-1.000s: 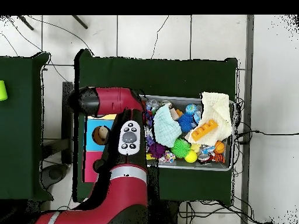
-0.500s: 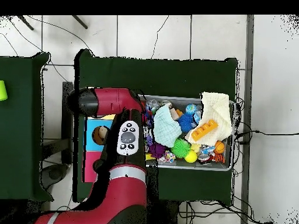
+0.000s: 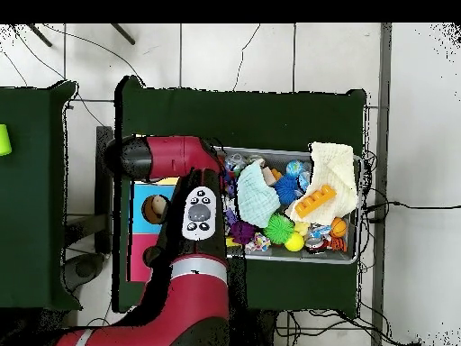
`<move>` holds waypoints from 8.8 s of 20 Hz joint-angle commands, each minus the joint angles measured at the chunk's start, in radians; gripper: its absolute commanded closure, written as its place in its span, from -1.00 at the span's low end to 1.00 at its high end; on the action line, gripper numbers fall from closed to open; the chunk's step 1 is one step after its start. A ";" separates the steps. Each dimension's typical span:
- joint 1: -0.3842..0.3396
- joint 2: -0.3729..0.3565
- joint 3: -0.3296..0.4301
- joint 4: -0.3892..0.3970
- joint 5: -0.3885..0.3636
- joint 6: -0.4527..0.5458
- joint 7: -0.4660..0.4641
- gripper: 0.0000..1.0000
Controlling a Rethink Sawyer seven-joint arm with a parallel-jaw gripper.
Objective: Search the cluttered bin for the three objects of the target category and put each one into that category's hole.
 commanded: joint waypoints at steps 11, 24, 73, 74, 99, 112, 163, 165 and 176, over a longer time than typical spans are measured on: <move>-0.080 -0.109 0.064 0.120 -0.040 -0.051 0.059 1.00; -0.085 -0.113 0.072 0.121 -0.044 -0.041 0.062 1.00; -0.038 -0.194 0.032 0.178 -0.071 -0.041 0.128 -1.00; -0.038 -0.197 0.031 0.178 -0.071 -0.034 0.127 -1.00; -0.277 -0.475 0.190 0.462 -0.050 -0.002 -0.049 -1.00; -0.376 -0.562 0.224 0.586 -0.140 0.003 -0.132 -1.00; -0.672 -0.481 0.431 0.740 -0.468 -0.191 -0.071 -1.00; -0.675 -0.480 0.435 0.738 -0.475 -0.190 -0.067 -1.00; -0.646 -0.460 0.412 0.721 -0.526 -0.214 -0.019 -1.00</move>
